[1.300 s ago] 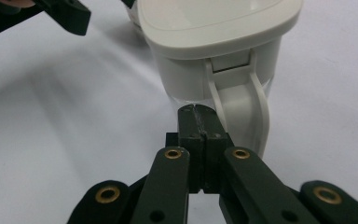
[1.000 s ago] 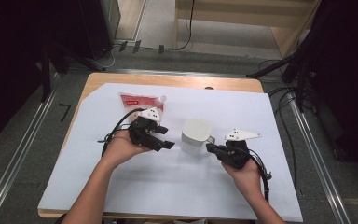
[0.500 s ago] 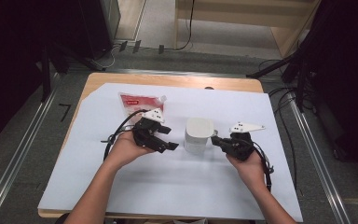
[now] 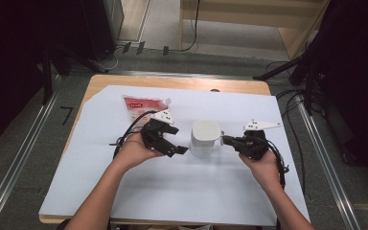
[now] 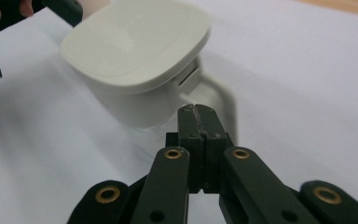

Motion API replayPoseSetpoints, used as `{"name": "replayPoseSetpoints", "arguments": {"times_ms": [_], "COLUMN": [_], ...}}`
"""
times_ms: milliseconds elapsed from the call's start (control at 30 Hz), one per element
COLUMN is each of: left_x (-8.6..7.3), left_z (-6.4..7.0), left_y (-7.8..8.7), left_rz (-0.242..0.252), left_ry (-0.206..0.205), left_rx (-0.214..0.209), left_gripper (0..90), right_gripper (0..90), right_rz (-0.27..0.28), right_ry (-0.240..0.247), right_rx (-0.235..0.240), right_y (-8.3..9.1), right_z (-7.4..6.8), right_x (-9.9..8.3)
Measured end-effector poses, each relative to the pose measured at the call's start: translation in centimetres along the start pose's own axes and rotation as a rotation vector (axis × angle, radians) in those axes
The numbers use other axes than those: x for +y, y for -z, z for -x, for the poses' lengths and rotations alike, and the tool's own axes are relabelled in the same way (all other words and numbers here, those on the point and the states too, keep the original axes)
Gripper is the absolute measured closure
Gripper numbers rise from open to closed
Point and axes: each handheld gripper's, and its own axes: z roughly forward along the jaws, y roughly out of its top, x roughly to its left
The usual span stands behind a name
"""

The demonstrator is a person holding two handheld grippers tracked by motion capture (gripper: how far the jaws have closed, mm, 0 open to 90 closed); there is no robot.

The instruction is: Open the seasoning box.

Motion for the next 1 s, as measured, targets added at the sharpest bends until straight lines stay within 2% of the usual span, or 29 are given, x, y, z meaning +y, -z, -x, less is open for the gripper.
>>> {"name": "replayPoseSetpoints", "arguments": {"times_ms": [67, 167, 300, 433, 533, 733, 800, 1000], "left_x": [0.5, 1.3, 2.1, 2.9, 3.1, 3.1, 3.2, 3.2], "left_z": [-0.2, -0.3, -0.7, -1.1, -1.2, -1.6, -1.6, -1.5], "left_y": [-0.2, -0.7, -1.2, -1.7, -2.3, -3.4, -3.6, -4.1], "left_rz": [-0.011, -0.035, -0.013, -0.054, -0.057, -0.082, -0.082, -0.072], "left_ry": [0.000, -0.031, -0.039, -0.070, -0.081, -0.082, -0.084, -0.082], "left_rx": [-0.008, 0.000, -0.041, -0.033, -0.045, -0.036, -0.028, -0.044], "left_gripper": [16.3, 16.4, 15.9, 15.9, 15.6, 14.1, 14.0, 14.1], "right_gripper": [90.0, 90.0, 90.0, 90.0, 90.0, 90.0, 90.0, 90.0], "right_rz": [0.004, -0.005, -0.026, -0.035, -0.038, -0.048, -0.046, -0.048], "right_ry": [-0.003, -0.010, -0.007, -0.011, -0.014, -0.011, -0.009, -0.004], "right_rx": [-0.006, -0.005, 0.004, 0.013, 0.018, 0.023, 0.024, 0.023], "right_y": [0.4, 0.4, 0.0, -0.6, -0.8, -1.0, -1.0, -1.0], "right_z": [0.5, 1.3, 1.9, 2.4, 2.4, 2.2, 2.2, 2.2], "right_x": [0.3, 0.8, 1.1, 1.3, 1.3, 1.3, 1.3, 1.3]}}
